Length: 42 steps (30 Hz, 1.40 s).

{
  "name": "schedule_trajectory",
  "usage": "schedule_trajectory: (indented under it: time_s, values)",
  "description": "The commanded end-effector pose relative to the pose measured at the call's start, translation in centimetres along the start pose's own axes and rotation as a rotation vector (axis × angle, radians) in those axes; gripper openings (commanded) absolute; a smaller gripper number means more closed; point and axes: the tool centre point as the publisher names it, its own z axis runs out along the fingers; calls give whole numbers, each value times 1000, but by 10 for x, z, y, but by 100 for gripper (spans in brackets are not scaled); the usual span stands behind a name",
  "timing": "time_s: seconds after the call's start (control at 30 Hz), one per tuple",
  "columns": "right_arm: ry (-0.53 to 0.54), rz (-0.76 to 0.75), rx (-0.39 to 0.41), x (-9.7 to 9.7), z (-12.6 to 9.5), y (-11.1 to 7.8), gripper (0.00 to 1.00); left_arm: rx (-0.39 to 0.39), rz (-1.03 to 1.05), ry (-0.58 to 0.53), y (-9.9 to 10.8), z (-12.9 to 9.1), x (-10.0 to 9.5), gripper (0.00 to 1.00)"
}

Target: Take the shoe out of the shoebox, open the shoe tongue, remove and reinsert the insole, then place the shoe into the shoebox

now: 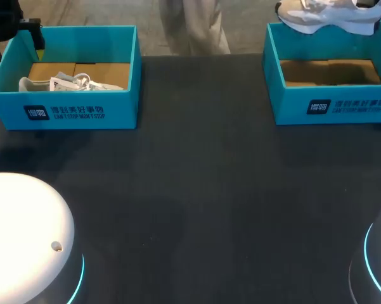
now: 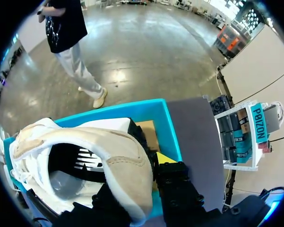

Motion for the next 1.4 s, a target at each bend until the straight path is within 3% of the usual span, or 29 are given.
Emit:
schedule_trajectory:
  time_s: [0.03,0.13,0.43,0.7,1.4]
  values:
    - [4,4,-21,0,-23,-20,0,0,0,2,0,0,0,100]
    - [-5,1,18,3,-32,-32,0,0,0,2,0,0,0,100]
    - [-14,-5,27,13,-67,-73,0,0,0,2,0,0,0,100]
    - [-11,-31,27,32,-100,-123,0,0,0,2,0,0,0,100]
    - [-18,-91,22,110,-166,-241,0,0,0,2,0,0,0,100]
